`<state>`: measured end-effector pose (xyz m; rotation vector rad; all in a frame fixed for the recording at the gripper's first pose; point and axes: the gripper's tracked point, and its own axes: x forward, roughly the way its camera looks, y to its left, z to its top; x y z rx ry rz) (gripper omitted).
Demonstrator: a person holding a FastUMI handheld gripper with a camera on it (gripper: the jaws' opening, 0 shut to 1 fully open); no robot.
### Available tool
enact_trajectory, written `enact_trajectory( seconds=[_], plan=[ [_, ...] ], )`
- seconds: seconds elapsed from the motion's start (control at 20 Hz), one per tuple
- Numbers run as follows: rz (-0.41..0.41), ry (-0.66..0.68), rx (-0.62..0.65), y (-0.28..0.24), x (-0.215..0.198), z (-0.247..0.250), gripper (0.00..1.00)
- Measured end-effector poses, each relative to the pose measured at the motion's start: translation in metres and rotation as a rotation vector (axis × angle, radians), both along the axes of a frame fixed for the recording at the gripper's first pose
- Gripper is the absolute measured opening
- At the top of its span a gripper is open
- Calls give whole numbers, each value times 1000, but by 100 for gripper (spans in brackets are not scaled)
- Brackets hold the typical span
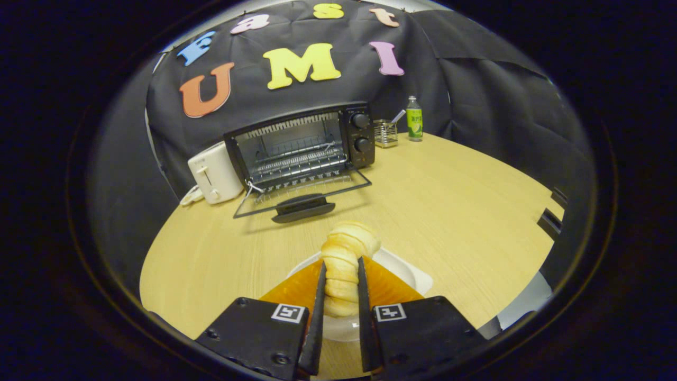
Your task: Open the toaster oven, put the food inside, and close the toaster oven door.
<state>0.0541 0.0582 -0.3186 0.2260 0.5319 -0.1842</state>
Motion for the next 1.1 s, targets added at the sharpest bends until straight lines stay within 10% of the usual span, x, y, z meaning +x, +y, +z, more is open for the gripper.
enact_trajectory(
  seconds=[0.55,1.1],
  plan=[
    [44,-198,206,12,128,111,35],
    [19,-146,302,33,297,43,35]
  ],
)
